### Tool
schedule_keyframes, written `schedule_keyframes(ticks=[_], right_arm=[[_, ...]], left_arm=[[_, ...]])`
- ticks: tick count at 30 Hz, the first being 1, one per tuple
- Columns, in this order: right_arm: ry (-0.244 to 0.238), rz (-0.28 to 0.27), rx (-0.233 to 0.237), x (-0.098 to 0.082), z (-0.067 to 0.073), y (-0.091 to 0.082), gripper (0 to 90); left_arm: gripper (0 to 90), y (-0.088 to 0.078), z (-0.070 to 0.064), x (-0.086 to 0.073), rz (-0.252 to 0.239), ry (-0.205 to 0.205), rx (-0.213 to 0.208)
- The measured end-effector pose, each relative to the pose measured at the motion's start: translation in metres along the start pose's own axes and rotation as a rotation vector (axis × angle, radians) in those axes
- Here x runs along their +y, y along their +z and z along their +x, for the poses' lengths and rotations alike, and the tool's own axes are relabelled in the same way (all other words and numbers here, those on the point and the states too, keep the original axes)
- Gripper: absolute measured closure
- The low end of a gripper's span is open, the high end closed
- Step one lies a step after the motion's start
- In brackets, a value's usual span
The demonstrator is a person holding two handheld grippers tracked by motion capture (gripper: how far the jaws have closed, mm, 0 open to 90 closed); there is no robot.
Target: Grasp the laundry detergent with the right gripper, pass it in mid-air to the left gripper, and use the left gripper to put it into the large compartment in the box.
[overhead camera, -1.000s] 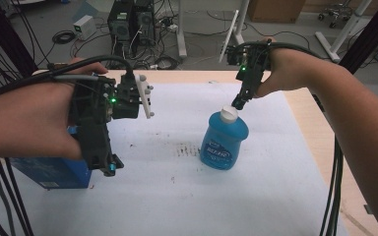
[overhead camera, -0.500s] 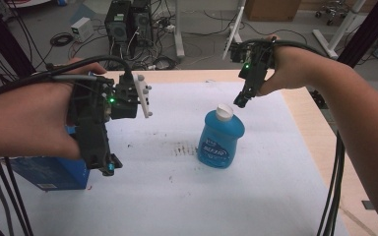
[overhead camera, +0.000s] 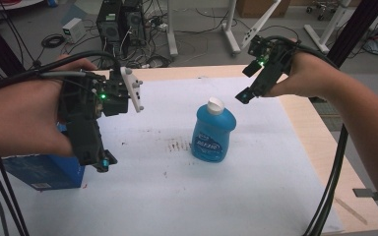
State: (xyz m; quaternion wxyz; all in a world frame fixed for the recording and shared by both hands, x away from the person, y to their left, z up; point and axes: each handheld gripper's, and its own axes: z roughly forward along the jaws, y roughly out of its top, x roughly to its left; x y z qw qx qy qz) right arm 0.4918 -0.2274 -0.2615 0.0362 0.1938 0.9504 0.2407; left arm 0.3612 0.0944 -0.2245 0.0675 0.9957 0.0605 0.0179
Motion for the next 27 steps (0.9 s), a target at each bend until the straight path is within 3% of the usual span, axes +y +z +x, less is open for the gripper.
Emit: schedule_keyframes(ticks=[1, 2, 13, 14, 20, 21, 27], right_arm=[[0.000, 0.000, 0.000, 0.000, 0.000, 0.000, 0.9], [0.035, -0.094, 0.005, -0.010, 0.004, -0.005, 0.9], [0.068, -0.267, -0.008, -0.027, 0.023, -0.017, 0.9], [0.070, -0.302, -0.009, -0.032, 0.030, -0.019, 0.9], [0.063, -0.326, -0.022, -0.044, 0.042, -0.020, 0.9], [0.068, -0.350, -0.012, -0.055, 0.049, -0.018, 0.9], [0.068, -0.381, 0.012, -0.072, 0.061, -0.010, 0.9]], left_arm=[[1.6, 0.000, 0.000, 0.000, 0.000, 0.000, 0.000], [1.7, 0.000, -0.001, 0.000, -0.002, -0.001, 0.003], [1.7, -0.001, -0.003, -0.001, -0.005, 0.009, 0.006], [1.7, -0.001, -0.003, -0.001, -0.005, 0.011, 0.005], [1.7, 0.000, -0.002, -0.004, -0.007, 0.009, 0.008], [1.7, 0.001, -0.002, -0.004, -0.012, 0.011, 0.006], [1.7, 0.001, -0.003, -0.005, -0.012, 0.011, 0.005]])
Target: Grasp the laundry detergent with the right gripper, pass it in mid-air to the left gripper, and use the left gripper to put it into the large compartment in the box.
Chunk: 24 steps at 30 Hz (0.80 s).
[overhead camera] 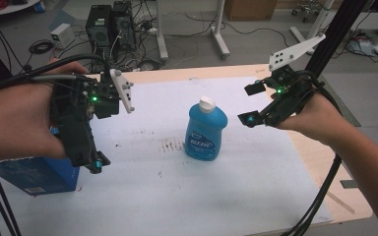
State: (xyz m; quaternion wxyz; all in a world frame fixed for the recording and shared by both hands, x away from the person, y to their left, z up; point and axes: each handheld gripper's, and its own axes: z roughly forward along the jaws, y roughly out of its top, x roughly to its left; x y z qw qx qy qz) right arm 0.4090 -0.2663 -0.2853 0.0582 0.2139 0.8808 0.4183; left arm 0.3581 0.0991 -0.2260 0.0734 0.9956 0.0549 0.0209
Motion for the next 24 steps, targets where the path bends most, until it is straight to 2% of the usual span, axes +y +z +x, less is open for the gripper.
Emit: schedule_keyframes(ticks=[5, 12, 17, 24], right_arm=[[-0.010, -0.015, 0.008, -0.007, 0.006, 0.005, 0.9], [0.005, -0.022, 0.025, -0.018, 0.008, 0.022, 0.9], [0.034, -0.055, 0.051, -0.031, 0.010, 0.042, 0.9], [0.058, -0.048, 0.060, -0.041, 0.010, 0.057, 0.9]], left_arm=[[1.7, 0.000, 0.000, -0.001, -0.003, -0.007, 0.002], [1.7, 0.001, 0.002, -0.001, -0.004, -0.002, 0.000], [1.7, 0.001, 0.003, -0.001, -0.005, -0.001, -0.002], [1.7, 0.002, 0.003, -0.002, -0.005, -0.002, -0.003]])
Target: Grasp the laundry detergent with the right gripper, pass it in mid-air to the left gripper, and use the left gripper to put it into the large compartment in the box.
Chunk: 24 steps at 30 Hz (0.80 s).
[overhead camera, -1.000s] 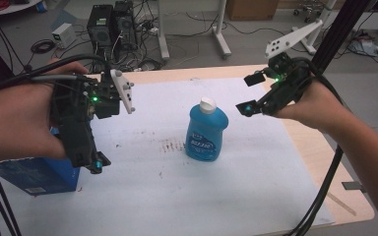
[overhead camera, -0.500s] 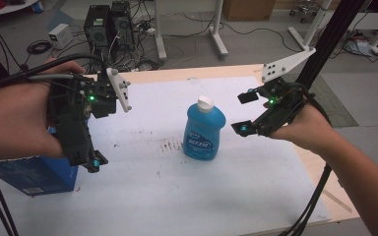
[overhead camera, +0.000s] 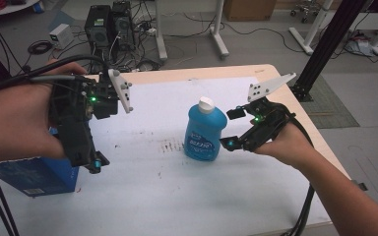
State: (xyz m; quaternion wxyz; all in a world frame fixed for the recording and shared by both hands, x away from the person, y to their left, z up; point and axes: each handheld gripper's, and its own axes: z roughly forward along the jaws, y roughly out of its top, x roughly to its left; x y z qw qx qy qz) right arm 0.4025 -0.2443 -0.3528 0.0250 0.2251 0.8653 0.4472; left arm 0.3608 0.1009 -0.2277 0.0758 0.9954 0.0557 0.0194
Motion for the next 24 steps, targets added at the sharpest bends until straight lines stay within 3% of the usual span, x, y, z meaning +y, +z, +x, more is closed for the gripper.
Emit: schedule_keyframes(ticks=[24], right_arm=[[0.026, -0.054, 0.009, -0.023, -0.009, 0.055, 0.9]], left_arm=[[1.7, 0.002, 0.001, -0.002, 0.012, -0.007, -0.004]])
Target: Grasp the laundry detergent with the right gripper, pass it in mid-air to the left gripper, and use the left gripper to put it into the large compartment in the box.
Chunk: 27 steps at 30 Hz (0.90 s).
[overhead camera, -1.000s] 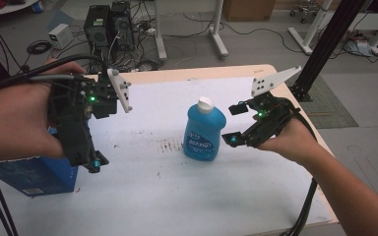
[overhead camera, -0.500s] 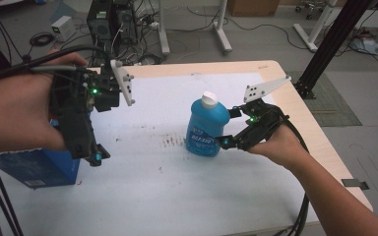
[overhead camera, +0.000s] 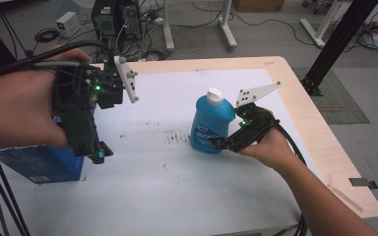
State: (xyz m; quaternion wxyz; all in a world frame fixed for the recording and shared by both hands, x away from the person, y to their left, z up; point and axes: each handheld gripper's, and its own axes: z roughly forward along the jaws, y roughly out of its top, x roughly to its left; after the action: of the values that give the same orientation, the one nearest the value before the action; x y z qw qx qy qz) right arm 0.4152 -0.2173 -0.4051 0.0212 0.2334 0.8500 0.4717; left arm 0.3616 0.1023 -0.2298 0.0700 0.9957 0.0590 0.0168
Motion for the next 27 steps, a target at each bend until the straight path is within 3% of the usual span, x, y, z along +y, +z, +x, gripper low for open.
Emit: schedule_keyframes(ticks=[4, 10, 19, 22, 27], right_arm=[[0.033, -0.031, 0.023, -0.004, -0.002, 0.004, 0.9], [0.045, -0.051, 0.016, -0.009, -0.004, 0.009, 1.2], [0.040, -0.087, 0.021, -0.011, -0.005, 0.013, 5.3], [0.025, -0.090, 0.032, -0.012, -0.004, 0.014, 12.7], [0.016, -0.101, 0.031, -0.012, -0.003, 0.013, 15.8]], left_arm=[[1.7, 0.001, 0.001, -0.001, 0.002, -0.002, -0.003], [1.7, 0.001, 0.001, -0.003, 0.002, -0.008, -0.002], [1.7, 0.002, 0.001, -0.004, 0.008, -0.009, -0.006], [1.7, 0.002, 0.001, -0.003, 0.009, -0.011, -0.007], [1.7, 0.003, 0.002, -0.002, 0.013, -0.010, -0.007]])
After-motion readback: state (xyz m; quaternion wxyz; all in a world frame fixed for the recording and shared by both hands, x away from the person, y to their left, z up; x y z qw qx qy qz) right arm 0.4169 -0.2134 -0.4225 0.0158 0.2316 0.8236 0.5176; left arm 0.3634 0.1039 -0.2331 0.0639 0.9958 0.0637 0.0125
